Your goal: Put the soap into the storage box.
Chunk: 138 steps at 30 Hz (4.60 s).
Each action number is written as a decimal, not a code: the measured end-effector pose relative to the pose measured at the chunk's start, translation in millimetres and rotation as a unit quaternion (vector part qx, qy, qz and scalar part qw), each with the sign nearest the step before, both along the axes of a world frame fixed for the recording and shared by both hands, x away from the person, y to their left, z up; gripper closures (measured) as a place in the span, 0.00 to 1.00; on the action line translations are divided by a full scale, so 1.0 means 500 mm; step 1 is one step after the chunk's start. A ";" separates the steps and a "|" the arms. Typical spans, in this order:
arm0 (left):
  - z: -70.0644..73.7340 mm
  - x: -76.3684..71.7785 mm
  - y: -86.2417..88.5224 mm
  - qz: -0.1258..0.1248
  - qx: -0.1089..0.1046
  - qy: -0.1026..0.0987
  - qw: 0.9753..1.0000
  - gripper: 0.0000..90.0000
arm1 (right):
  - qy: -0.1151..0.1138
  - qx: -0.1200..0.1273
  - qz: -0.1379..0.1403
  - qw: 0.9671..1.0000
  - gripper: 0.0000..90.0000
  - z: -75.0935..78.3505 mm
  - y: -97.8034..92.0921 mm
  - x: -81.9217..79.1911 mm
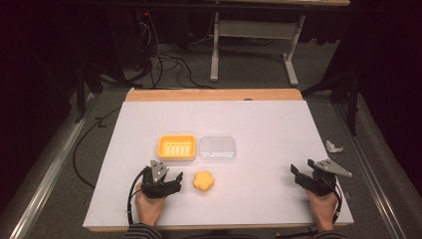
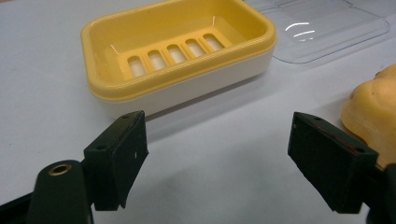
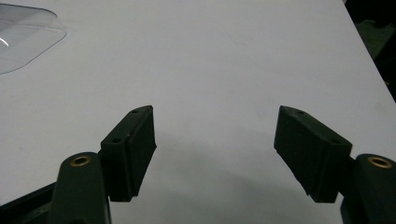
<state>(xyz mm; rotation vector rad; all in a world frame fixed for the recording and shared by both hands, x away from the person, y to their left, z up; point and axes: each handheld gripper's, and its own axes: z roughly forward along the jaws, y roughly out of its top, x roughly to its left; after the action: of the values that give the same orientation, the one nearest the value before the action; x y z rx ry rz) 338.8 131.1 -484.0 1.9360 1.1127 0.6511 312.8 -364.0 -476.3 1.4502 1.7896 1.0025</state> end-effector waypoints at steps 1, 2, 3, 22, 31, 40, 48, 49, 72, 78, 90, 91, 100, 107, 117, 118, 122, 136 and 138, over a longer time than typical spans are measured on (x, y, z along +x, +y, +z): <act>0.000 -0.001 0.000 0.001 -0.001 -0.002 1.000 0.23 | -0.001 0.002 -0.003 1.000 0.33 0.000 0.000 -0.001; 0.000 -0.001 0.000 0.000 -0.002 -0.002 1.000 0.23 | -0.003 0.005 -0.005 1.000 0.33 0.000 0.000 -0.002; 0.000 -0.001 0.000 0.000 -0.002 -0.002 1.000 0.23 | -0.003 0.005 -0.005 1.000 0.33 0.000 0.000 -0.002; 0.002 0.002 0.006 -0.001 -0.017 0.004 1.000 0.23 | -0.003 0.005 -0.005 1.000 0.33 0.000 0.000 -0.002; 0.003 0.003 0.005 -0.013 -0.017 0.007 1.000 0.21 | -0.006 0.008 -0.004 1.000 0.33 0.001 -0.002 -0.003; 0.015 0.002 0.005 -0.013 -0.036 0.009 0.999 0.21 | -0.003 0.008 0.002 1.000 0.33 0.001 -0.002 -0.002; 0.026 -0.003 0.003 -0.016 -0.036 0.020 0.999 0.21 | -0.014 0.010 0.002 1.000 0.33 0.001 -0.003 -0.005; 0.030 -0.003 0.002 -0.019 -0.035 0.022 0.999 0.21 | -0.015 0.010 0.003 1.000 0.33 0.001 -0.003 -0.006; 0.080 -0.012 -0.049 -0.074 -0.044 0.017 0.996 0.18 | -0.006 0.003 0.001 1.000 0.33 0.001 0.000 -0.003; 0.080 -0.015 -0.072 -0.091 -0.044 0.024 0.995 0.18 | -0.003 0.004 -0.001 1.000 0.33 0.000 0.000 -0.002; 0.064 -0.016 -0.126 -0.120 -0.016 0.050 0.991 0.17 | -0.005 0.008 0.000 1.000 0.33 0.001 -0.002 -0.003; 0.063 -0.015 -0.130 -0.122 -0.012 0.055 0.991 0.17 | -0.005 0.008 0.000 1.000 0.33 0.001 -0.002 -0.003; 0.048 -0.011 -0.150 -0.130 0.017 0.080 0.988 0.17 | -0.004 0.008 -0.001 1.000 0.33 0.001 -0.002 -0.002; 0.037 -0.009 -0.168 -0.134 0.039 0.090 0.986 0.18 | -0.004 0.008 0.000 1.000 0.33 0.001 -0.001 -0.002; 0.022 -0.004 -0.193 -0.134 0.070 0.098 0.984 0.22 | -0.005 0.004 0.002 1.000 0.33 0.001 0.000 -0.003; 0.020 -0.004 -0.195 -0.131 0.071 0.098 0.984 0.23 | -0.005 0.004 0.001 1.000 0.33 0.000 0.000 -0.002; 0.021 -0.003 -0.197 -0.129 0.078 0.098 0.984 0.25 | -0.006 0.004 0.002 1.000 0.33 0.000 0.000 -0.002; 0.021 -0.001 -0.190 -0.140 0.078 0.094 0.983 0.29 | -0.007 0.003 0.003 1.000 0.33 0.001 0.000 -0.003; 0.022 -0.002 -0.190 -0.141 0.076 0.091 0.983 0.29 | -0.007 0.004 0.001 1.000 0.33 0.001 0.000 -0.003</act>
<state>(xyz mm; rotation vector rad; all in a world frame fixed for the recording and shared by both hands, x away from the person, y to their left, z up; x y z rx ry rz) 337.6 36.0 -473.2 2.2693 0.8913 0.4206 311.3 -364.1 -476.0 1.4435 1.7800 1.0202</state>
